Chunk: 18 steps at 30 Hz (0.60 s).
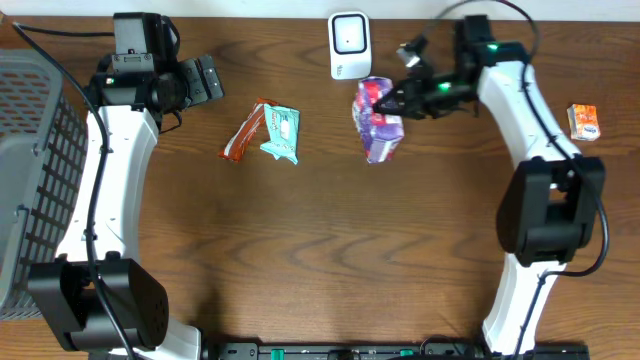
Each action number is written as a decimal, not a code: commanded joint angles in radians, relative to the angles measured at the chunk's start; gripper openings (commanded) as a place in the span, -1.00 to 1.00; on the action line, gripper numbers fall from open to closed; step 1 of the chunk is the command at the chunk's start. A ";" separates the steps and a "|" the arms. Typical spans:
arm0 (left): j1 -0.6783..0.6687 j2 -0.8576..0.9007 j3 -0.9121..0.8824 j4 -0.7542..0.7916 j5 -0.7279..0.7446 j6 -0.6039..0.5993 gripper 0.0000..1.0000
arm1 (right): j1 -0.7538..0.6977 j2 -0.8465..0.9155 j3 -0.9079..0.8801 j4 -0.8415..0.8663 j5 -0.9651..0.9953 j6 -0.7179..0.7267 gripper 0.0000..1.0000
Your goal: Scan the item barcode
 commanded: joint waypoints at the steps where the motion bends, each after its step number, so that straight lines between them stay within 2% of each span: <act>1: 0.002 0.009 -0.002 0.000 -0.008 0.005 0.96 | -0.047 0.045 -0.082 0.029 -0.181 -0.049 -0.98; 3: 0.002 0.009 -0.002 0.000 -0.008 0.005 0.96 | -0.077 0.051 -0.130 0.069 -0.179 -0.049 -0.94; 6: 0.002 0.009 -0.002 0.000 -0.008 0.005 0.96 | -0.137 0.051 -0.185 0.097 -0.048 -0.021 -0.58; 10: 0.002 0.009 -0.002 0.000 -0.008 0.005 0.96 | -0.199 0.051 -0.183 0.022 0.193 -0.018 -0.20; 18: 0.002 0.009 -0.002 0.000 -0.009 0.005 0.96 | -0.256 0.051 -0.044 -0.190 0.371 -0.019 -0.09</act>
